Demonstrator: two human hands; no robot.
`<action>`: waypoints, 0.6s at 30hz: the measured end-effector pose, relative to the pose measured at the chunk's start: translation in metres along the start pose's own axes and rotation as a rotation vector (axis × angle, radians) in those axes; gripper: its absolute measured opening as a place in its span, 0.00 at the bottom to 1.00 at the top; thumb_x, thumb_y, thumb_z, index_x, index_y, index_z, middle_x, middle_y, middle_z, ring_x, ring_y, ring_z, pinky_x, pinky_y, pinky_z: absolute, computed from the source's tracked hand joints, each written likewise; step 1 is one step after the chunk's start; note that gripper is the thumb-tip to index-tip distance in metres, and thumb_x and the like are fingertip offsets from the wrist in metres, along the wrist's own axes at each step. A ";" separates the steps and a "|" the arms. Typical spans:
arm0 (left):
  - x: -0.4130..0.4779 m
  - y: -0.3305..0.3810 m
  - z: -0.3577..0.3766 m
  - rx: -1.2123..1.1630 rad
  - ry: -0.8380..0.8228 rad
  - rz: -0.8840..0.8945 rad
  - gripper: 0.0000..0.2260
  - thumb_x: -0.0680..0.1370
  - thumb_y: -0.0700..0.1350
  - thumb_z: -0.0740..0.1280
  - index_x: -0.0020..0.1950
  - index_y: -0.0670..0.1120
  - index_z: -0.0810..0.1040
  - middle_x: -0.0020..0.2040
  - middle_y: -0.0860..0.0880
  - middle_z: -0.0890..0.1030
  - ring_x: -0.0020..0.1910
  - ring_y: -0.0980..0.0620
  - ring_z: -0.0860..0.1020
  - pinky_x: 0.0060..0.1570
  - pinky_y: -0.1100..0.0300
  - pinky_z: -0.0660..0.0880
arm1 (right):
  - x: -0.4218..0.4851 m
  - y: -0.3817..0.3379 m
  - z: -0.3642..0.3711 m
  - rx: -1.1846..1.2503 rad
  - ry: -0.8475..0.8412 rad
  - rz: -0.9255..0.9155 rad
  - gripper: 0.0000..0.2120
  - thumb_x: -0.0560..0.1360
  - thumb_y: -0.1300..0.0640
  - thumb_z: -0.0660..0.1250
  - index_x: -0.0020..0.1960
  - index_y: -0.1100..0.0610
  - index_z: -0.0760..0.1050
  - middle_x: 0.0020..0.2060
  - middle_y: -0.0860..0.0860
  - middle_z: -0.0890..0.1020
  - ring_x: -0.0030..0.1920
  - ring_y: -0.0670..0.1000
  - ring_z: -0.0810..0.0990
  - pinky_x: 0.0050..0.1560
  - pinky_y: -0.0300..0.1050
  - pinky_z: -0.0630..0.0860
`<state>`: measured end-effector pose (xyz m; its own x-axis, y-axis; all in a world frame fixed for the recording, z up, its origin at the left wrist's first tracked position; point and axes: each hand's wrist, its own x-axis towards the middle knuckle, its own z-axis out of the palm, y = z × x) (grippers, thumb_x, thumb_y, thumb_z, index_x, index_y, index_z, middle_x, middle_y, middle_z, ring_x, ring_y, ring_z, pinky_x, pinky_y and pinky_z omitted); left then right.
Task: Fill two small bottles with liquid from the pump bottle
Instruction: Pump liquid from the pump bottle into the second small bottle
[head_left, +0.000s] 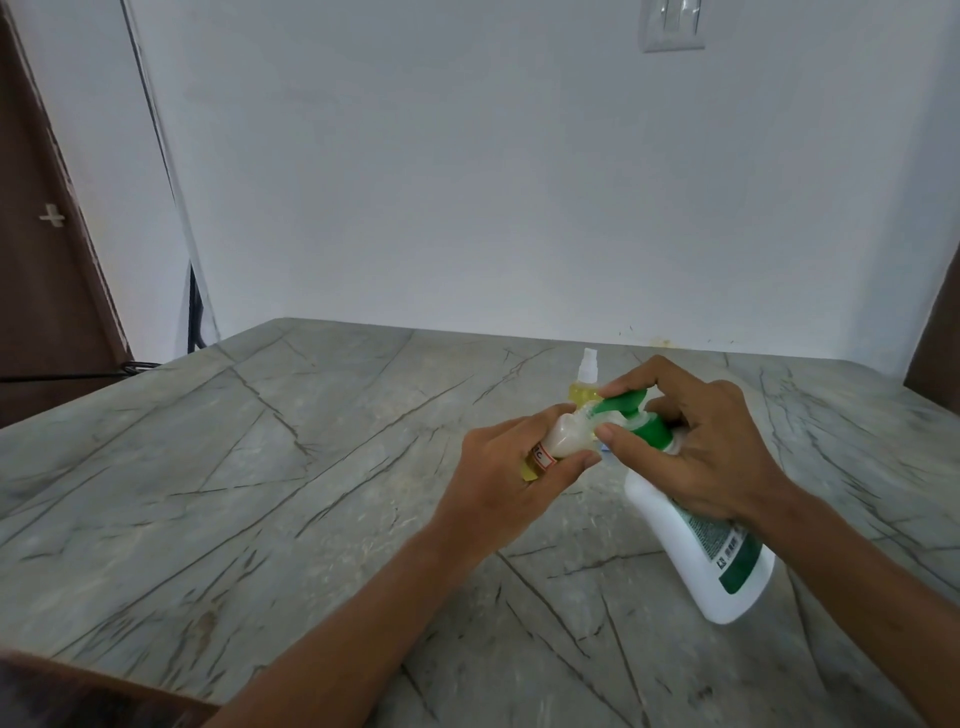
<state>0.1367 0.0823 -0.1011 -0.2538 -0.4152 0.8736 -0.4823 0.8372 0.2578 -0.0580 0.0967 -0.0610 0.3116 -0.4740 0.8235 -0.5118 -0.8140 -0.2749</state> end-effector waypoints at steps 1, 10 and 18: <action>0.000 0.000 0.000 0.003 -0.001 -0.002 0.20 0.73 0.52 0.72 0.60 0.41 0.79 0.44 0.50 0.84 0.36 0.59 0.79 0.35 0.69 0.76 | 0.000 0.000 0.000 -0.010 -0.005 -0.002 0.13 0.72 0.45 0.68 0.52 0.51 0.75 0.30 0.46 0.82 0.26 0.43 0.78 0.26 0.28 0.68; 0.003 0.005 -0.003 -0.015 0.019 -0.052 0.18 0.74 0.53 0.71 0.59 0.44 0.80 0.41 0.54 0.83 0.37 0.59 0.78 0.36 0.76 0.71 | -0.002 0.004 0.000 -0.035 -0.052 -0.026 0.20 0.74 0.43 0.65 0.62 0.52 0.73 0.31 0.35 0.77 0.28 0.39 0.77 0.33 0.48 0.80; 0.002 0.004 -0.002 -0.036 0.031 -0.049 0.19 0.74 0.52 0.72 0.59 0.43 0.80 0.42 0.53 0.83 0.36 0.60 0.78 0.35 0.76 0.72 | 0.001 -0.004 -0.001 -0.028 -0.025 0.000 0.16 0.73 0.46 0.69 0.56 0.54 0.76 0.32 0.32 0.79 0.25 0.39 0.75 0.29 0.24 0.64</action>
<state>0.1358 0.0855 -0.0972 -0.2044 -0.4453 0.8718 -0.4630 0.8286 0.3147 -0.0566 0.0999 -0.0591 0.3318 -0.4823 0.8108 -0.5339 -0.8045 -0.2601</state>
